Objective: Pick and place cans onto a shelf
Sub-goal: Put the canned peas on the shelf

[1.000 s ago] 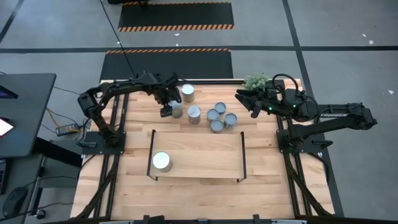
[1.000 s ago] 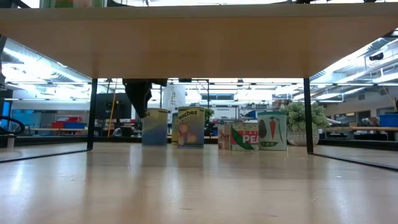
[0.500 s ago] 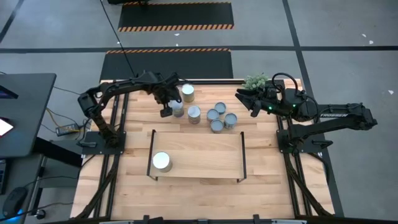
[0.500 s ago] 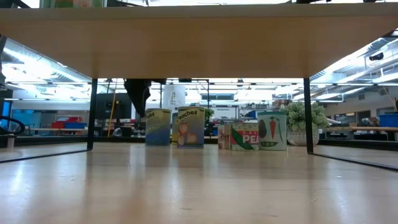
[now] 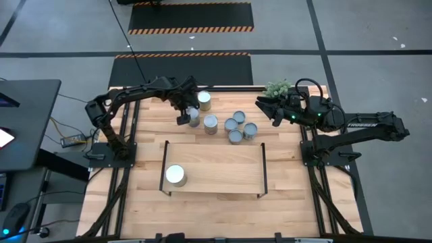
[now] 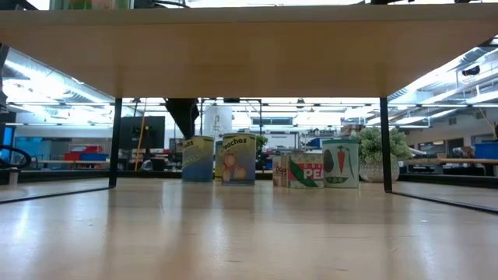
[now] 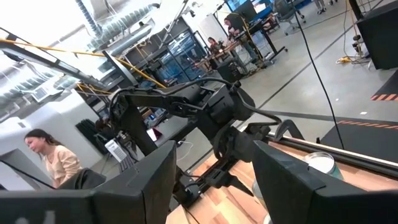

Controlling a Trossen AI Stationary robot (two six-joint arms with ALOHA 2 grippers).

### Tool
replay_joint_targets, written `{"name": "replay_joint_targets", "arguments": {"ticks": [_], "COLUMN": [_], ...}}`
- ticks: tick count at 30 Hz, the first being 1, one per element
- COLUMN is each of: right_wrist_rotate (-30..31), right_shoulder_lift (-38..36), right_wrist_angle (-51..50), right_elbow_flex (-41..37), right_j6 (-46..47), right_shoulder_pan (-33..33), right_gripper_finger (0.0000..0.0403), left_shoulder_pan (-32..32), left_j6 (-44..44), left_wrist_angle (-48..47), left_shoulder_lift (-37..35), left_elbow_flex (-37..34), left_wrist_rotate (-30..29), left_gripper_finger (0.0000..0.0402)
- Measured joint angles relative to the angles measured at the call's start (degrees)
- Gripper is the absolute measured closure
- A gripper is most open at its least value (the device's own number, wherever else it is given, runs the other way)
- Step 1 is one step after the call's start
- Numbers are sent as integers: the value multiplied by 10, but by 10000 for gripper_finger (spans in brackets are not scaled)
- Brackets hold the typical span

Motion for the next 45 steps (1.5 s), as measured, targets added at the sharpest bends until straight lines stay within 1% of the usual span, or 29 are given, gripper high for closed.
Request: {"name": "replay_joint_targets", "arguments": {"ticks": [4, 11, 15, 21, 27, 30, 36, 42, 45], "right_wrist_rotate": [0, 0, 0, 0, 0, 0, 0, 0, 0], "right_shoulder_lift": [0, 0, 0, 0, 0, 0, 0, 0, 0], "right_wrist_angle": [1, 1, -1, -1, -2, -2, -3, -3, -3], "right_elbow_flex": [0, 0, 0, 0, 0, 0, 0, 0, 0], "right_j6": [1, 5, 11, 11, 10, 10, 10, 8, 8], "right_shoulder_pan": [0, 0, 0, 0, 0, 0, 0, 0, 0], "right_gripper_finger": [186, 186, 186, 186, 186, 186, 186, 186, 186], "left_shoulder_pan": [0, -6, -7, -12, -18, -19, -19, -19, -16], "left_j6": [18, 67, 60, 60, 60, 60, 48, 12, -27], "left_wrist_angle": [25, 37, 73, 72, 83, 79, 74, 60, 41], "left_shoulder_lift": [1, 18, 21, 31, 46, 55, 58, 40, 22], "left_elbow_flex": [0, 0, 0, -1, -1, -1, -1, -1, -1], "left_wrist_rotate": [-1, 6, 9, 17, 12, 0, -1, -5, -14], "left_gripper_finger": [2, 1, 1, 1, 2, 17, 91, 93, 93]}}
